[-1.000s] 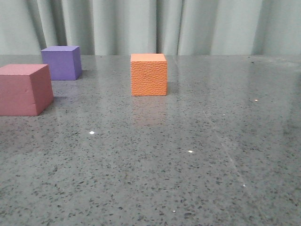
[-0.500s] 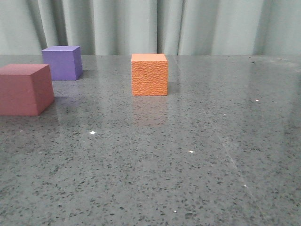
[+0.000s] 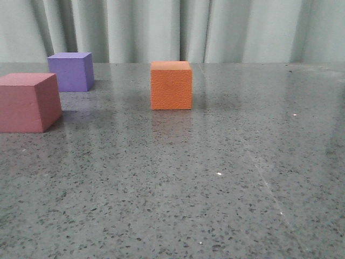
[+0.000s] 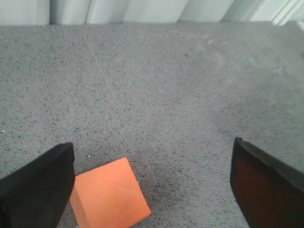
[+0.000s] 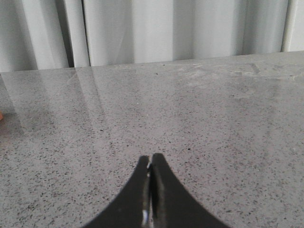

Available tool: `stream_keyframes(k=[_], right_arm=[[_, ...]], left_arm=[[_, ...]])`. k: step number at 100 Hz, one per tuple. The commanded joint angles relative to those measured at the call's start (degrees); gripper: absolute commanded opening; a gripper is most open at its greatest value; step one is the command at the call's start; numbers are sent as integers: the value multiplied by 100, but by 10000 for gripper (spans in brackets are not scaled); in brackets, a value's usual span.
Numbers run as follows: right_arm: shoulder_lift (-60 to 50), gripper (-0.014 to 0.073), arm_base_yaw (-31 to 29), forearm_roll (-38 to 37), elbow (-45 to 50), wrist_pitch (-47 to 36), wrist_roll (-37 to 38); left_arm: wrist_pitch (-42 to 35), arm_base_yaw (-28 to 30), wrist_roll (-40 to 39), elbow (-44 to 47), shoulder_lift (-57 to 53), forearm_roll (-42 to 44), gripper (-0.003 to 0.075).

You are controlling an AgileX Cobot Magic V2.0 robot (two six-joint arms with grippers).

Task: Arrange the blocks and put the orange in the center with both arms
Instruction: 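Lower the open left gripper over the orange cube and close it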

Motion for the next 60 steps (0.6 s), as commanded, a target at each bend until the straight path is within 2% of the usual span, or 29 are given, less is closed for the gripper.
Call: stream_keyframes(k=[1, 14, 26, 35, 60], right_arm=[[-54, -67, -36, 6, -76, -489, -57], [-54, -67, -36, 6, -76, -489, -57], [-54, -67, -36, 6, -76, -489, -57], [-54, -67, -36, 6, -76, -489, -57], [-54, -67, -36, 6, -76, -489, -57]], left_arm=[[-65, -224, -940, -545, 206, 1019, 617], [641, -521, -2132, -971, 701, 2627, 617], [1068, -727, -3030, -1138, 1002, 3531, 617], [1175, -794, -3402, -1138, 1126, 3843, 617], [1262, -815, -3591, -1138, 1346, 3847, 617]])
